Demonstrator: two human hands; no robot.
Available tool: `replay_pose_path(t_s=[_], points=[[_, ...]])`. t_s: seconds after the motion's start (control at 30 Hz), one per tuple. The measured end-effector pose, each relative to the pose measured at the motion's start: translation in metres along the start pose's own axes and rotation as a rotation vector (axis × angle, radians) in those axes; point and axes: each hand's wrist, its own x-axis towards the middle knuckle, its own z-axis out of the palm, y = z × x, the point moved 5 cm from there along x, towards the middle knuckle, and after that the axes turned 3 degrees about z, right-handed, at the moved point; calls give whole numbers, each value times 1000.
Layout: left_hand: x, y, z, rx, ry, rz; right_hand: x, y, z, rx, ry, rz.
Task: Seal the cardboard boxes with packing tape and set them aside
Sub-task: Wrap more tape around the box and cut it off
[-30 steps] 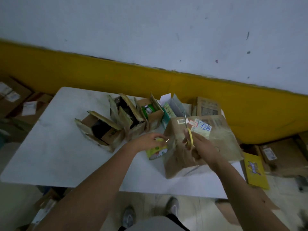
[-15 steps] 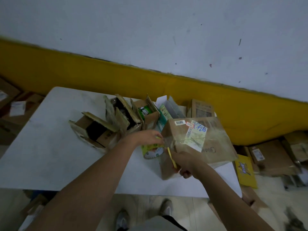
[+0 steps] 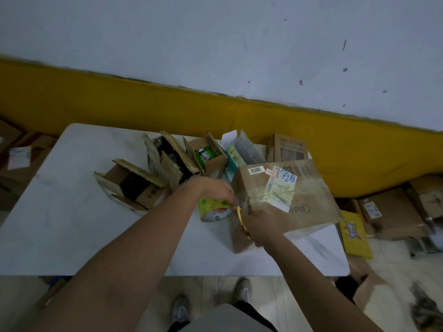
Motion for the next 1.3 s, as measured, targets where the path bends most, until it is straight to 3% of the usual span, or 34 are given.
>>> replay_pose_path(t_s=[0.27, 0.4, 0.47, 0.53, 0.6, 0.67, 0.73, 0.83, 0.87, 0.97, 1.1, 1.3], points=[[-18, -48, -2, 109, 24, -188, -6, 17, 12, -117, 150, -117], [-50, -83, 4, -334, 329, -154, 7, 28, 62, -101, -95, -25], [-69, -98, 14, -532, 429, -139, 19, 35, 86, -126, -138, 9], [-88, -110, 30, -699, 468, -145, 38, 45, 101, -221, -61, 11], [-104, -116, 47, -795, 459, -141, 56, 44, 115, -606, -53, -113], [-117, -123, 63, -858, 451, -142, 76, 46, 127, -681, -87, -122], [-124, -134, 78, -928, 445, -128, 88, 39, 132, -513, -73, -86], [-134, -146, 94, -977, 485, -123, 72, 12, 137, -27, -71, -145], [-137, -149, 98, -985, 498, -126, 61, -1, 141, -12, -84, -224], [-143, -154, 106, -1016, 527, -119, 38, -34, 166, -164, -276, -447], [-150, -171, 123, -1043, 554, -181, 24, -49, 190, -366, -210, -629], [-160, -212, 168, -1155, 629, -389, 10, -43, 235, -471, -294, -667]])
